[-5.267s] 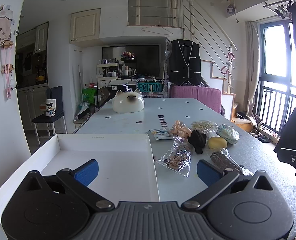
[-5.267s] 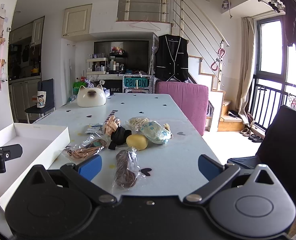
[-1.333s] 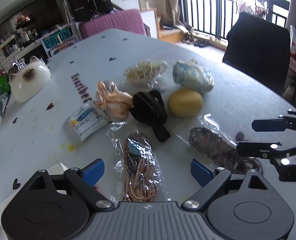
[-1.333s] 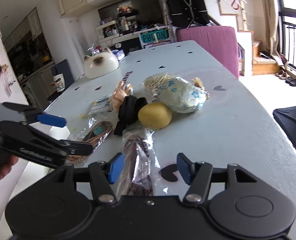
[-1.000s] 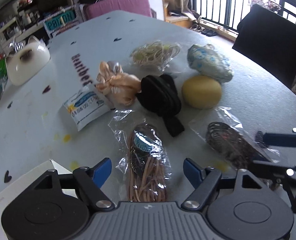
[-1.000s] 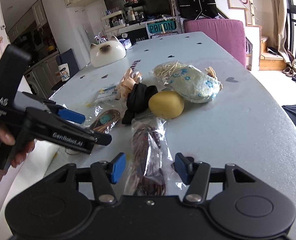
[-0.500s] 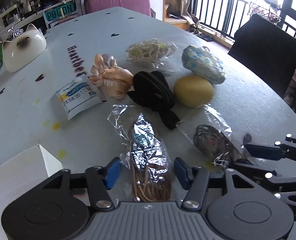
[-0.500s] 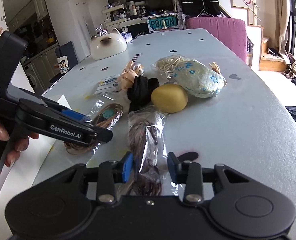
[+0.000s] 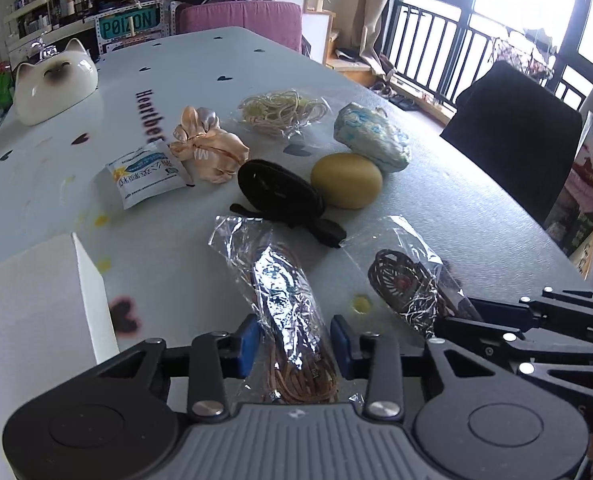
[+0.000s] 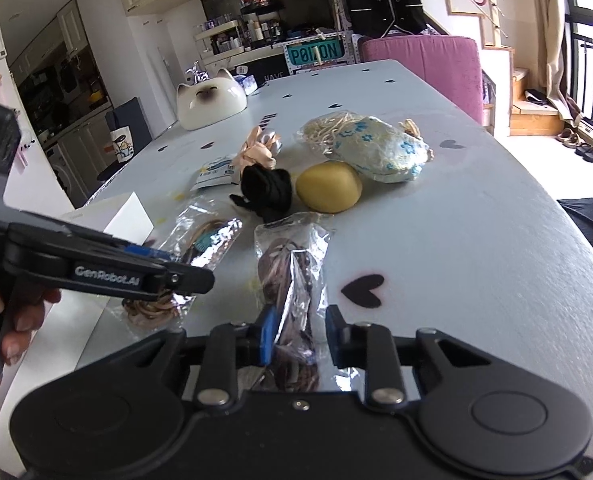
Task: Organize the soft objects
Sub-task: 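Close the left tool on the bagged brown cord and lift it toward the box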
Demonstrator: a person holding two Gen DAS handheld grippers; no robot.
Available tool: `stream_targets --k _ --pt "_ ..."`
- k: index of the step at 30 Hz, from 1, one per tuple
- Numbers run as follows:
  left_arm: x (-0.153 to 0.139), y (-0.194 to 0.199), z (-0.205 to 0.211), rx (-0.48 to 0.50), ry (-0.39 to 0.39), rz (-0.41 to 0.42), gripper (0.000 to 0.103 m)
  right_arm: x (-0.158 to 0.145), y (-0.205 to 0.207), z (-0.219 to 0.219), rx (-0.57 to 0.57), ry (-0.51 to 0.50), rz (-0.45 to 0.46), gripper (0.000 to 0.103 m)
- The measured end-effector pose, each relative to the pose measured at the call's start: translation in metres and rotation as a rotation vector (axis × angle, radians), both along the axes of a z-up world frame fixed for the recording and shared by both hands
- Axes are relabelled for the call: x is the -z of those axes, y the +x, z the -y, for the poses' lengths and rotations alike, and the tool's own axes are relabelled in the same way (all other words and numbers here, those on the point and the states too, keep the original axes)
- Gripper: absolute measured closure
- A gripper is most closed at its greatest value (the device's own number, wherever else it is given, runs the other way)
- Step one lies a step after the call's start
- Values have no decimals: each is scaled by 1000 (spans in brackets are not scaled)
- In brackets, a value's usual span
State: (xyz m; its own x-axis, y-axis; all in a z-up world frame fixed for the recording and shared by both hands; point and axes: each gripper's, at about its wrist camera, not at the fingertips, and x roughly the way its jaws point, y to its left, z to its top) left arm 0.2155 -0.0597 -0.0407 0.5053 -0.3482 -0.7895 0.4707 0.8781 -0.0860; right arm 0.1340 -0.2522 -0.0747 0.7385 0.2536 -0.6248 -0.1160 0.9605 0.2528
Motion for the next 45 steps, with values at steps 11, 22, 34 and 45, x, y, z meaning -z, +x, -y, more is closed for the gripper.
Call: stream_targets --k 11,22,34,45 --pt "-19 -32 -15 -38 -91 42 66 -13 -20 12 70 36 54 77" --pt "-57 -58 -31 -59 -153 167 66 -24 -29 11 85 48 80 77" --pt "-86 -95 -94 -153 -212 235 66 -57 -35 -24 57 151 129 76" --pt "-84 -124 -177 -296 -205 225 66 -63 -35 -106 -79 197 69 76"
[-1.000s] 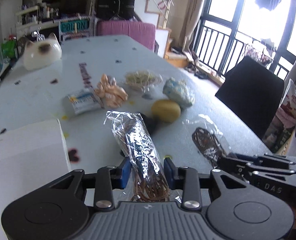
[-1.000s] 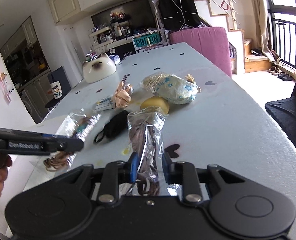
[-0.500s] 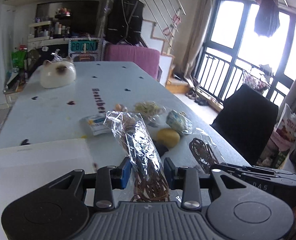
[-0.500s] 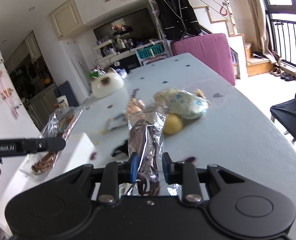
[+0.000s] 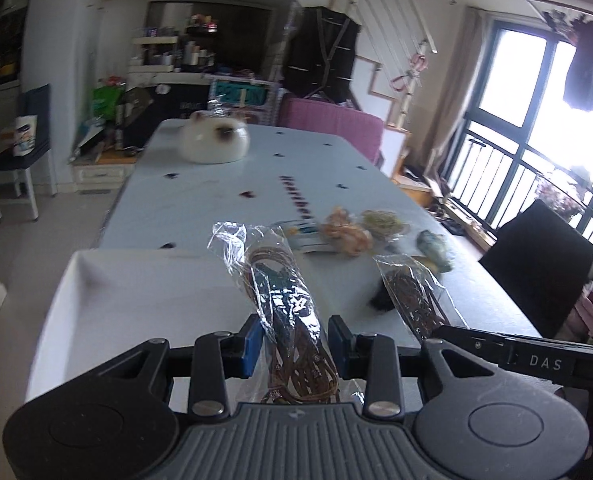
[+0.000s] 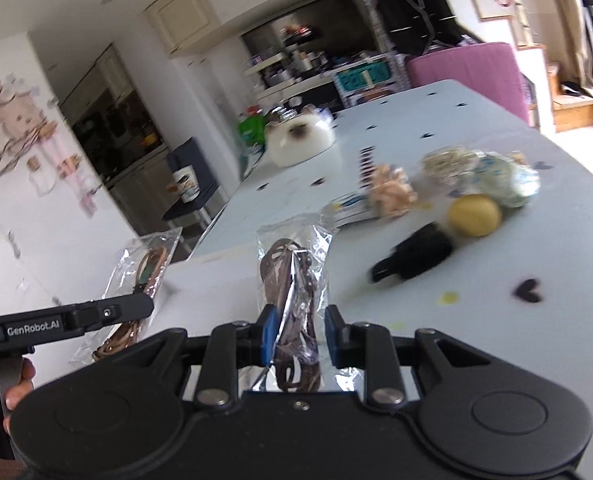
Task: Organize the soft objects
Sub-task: 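Close the left tool on the bagged brown cord and lift it toward the box, then lower the bagged cord into the white box and open the left tool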
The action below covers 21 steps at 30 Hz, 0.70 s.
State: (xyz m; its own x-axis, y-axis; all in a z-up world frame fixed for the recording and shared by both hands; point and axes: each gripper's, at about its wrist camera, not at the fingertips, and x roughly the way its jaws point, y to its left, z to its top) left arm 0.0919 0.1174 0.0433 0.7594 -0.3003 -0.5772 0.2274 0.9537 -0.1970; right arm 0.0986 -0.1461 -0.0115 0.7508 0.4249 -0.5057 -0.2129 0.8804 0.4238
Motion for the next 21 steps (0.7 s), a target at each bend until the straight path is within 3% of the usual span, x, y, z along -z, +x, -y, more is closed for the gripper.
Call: stream_targets --k 6,12,21 --pt "6 5 -38 -52 -1 -38 66 0 21 -42 -43 24 -49 76" --pt "10 27 -58 -44 11 -72 66 5 52 -71 8 43 -121 76" --pt "38 84 -52 25 -9 -165 66 15 79 -97 83 -35 -213 76"
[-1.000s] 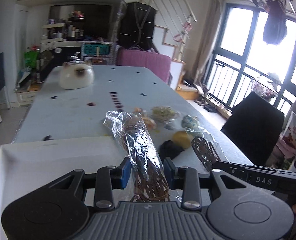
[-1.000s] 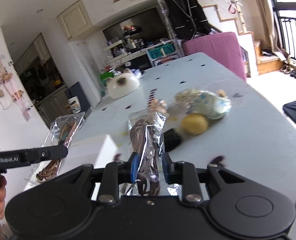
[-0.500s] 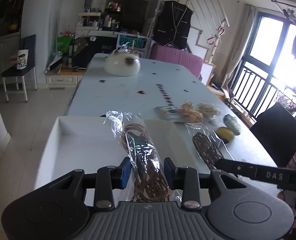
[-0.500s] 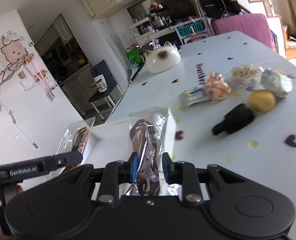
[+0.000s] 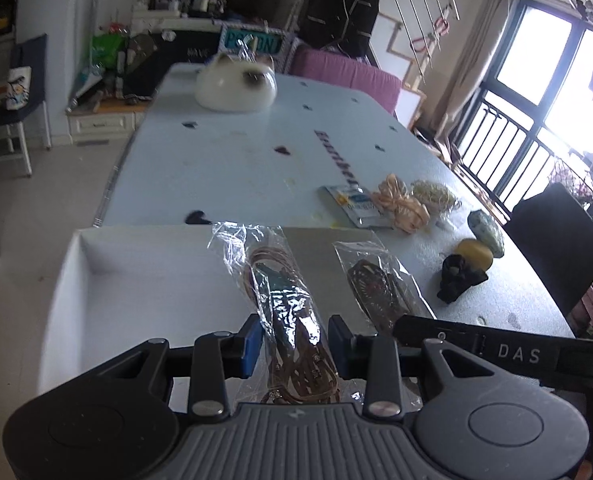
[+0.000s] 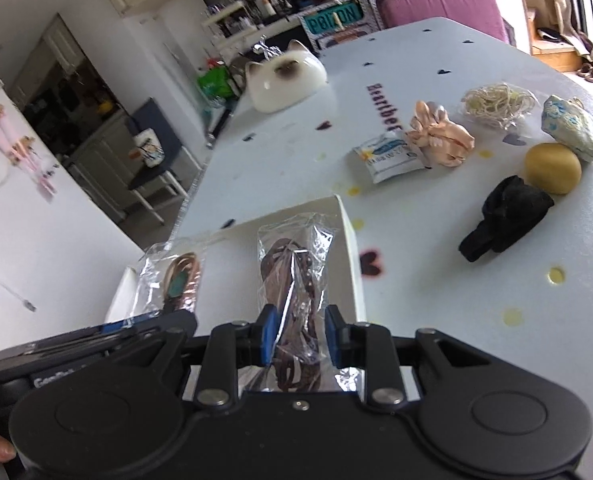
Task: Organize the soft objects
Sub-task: 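Lower the bagged cord into the white box and open the left tool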
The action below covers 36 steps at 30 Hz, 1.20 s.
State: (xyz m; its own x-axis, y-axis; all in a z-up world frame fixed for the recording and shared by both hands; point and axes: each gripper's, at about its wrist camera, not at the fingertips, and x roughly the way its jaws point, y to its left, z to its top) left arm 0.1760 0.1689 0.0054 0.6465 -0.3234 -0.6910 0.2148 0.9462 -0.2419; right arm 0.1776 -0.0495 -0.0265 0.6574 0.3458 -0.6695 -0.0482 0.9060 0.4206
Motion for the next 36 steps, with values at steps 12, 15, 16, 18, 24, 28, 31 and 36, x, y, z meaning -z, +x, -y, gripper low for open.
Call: stream_targets --k 12,15,16,18,24,28,31,36 --pt "33 29 14 21 -57 -75 65 -1 14 -5 -9 -58 10 65" --pt "36 31 11 7 -64 -92 65 -5 11 -2 -17 -53 25 65" --pt "37 31 11 8 -64 -96 65 -6 9 -1 -21 -51 33 65" --pt "38 31 11 11 -61 -101 65 -9 5 2 -29 -57 50 66" --pt "43 30 17 33 -41 -110 46 -15 -11 2 -119 -93 93 83" --pt "42 27 12 16 -40 -95 42 -7 -11 -7 -170 -163 82 92" --pt "40 23 8 9 -37 -83 46 1 -5 -12 -157 -197 63 95" --pt "41 19 4 0 -13 -77 65 16 8 -27 -180 -239 23 100"
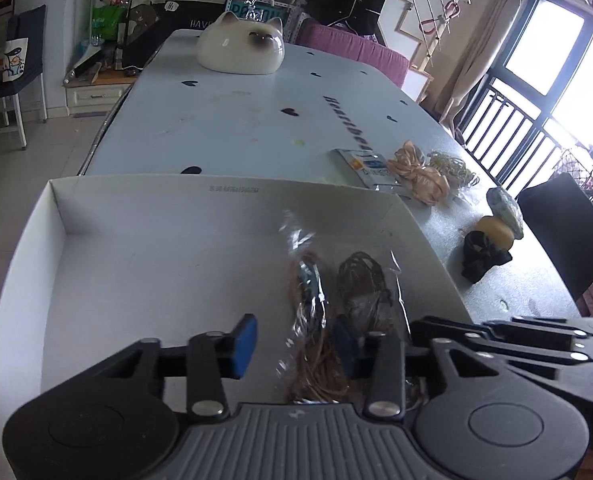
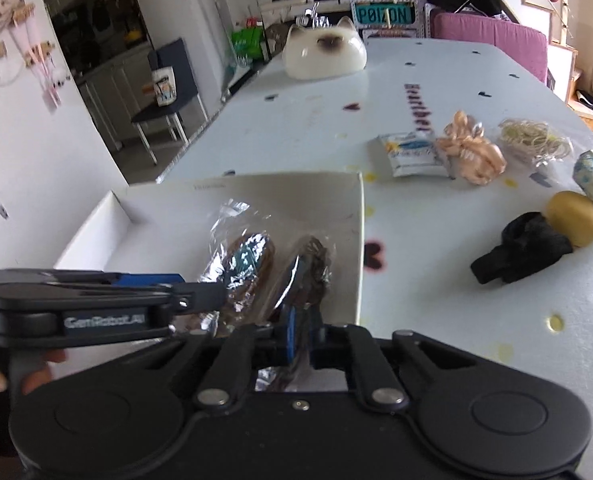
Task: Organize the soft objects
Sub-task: 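Lower the bagged cord into the white box and open the left tool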
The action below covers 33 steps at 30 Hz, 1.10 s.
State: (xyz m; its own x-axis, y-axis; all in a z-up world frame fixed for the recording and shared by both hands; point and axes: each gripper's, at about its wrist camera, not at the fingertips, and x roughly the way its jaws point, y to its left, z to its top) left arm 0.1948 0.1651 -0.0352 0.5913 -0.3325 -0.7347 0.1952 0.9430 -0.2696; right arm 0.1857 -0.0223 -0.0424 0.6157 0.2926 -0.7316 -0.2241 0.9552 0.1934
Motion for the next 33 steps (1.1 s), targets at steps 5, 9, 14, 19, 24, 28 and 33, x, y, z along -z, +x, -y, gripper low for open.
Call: stream_targets --k 5,9,14,19,24,28,33 --pt "6 3 -3 -25 30 -17 70 4 6 -8 -11 -53 31 103" --pt "7 2 -2 -38 37 -10 70 -1 6 -5 1 -68 65 101" --pt "7 -3 3 -77 37 -12 70 -15 3 7 -13 -23 112 101" --pt "5 -10 5 -107 12 -20 71 -21 -4 6 -56 0 115 101" --pt "-3 -18 4 -109 12 2 70 -22 -17 12 -104 58 71 101" --pt "-9 -23 8 -88 26 21 72 -19 -31 6 -188 93 12 101" --pt "-6 -22 10 -92 46 18 73 -4 -30 -14 -201 3 -14 100"
